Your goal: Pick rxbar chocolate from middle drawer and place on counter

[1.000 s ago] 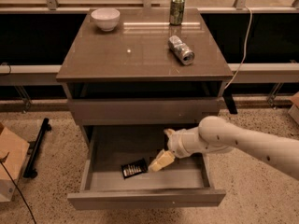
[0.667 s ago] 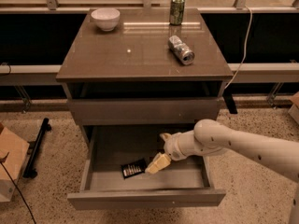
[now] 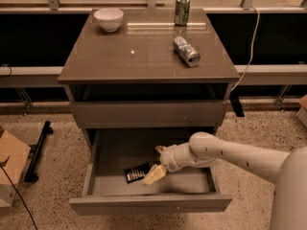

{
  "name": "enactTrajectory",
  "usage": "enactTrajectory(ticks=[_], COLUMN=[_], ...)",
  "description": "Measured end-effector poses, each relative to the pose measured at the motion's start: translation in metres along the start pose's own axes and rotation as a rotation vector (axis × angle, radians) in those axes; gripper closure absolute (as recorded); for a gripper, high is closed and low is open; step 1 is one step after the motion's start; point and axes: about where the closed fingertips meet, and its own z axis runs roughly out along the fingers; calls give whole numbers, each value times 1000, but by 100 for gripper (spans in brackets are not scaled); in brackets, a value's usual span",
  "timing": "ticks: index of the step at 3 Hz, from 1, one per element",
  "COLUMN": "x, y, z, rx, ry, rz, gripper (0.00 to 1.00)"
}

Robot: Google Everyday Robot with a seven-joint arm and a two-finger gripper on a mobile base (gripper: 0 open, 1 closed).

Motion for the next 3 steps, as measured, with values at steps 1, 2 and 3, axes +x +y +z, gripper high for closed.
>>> enactTrajectory(ticks=[1,2,3], x=[6,8,9], y=[-2,-1,1], z=[26,30,36], rx=[3,7,40], ry=[-49,-54,-81], rz=[25,28,27], gripper=[0,0,0])
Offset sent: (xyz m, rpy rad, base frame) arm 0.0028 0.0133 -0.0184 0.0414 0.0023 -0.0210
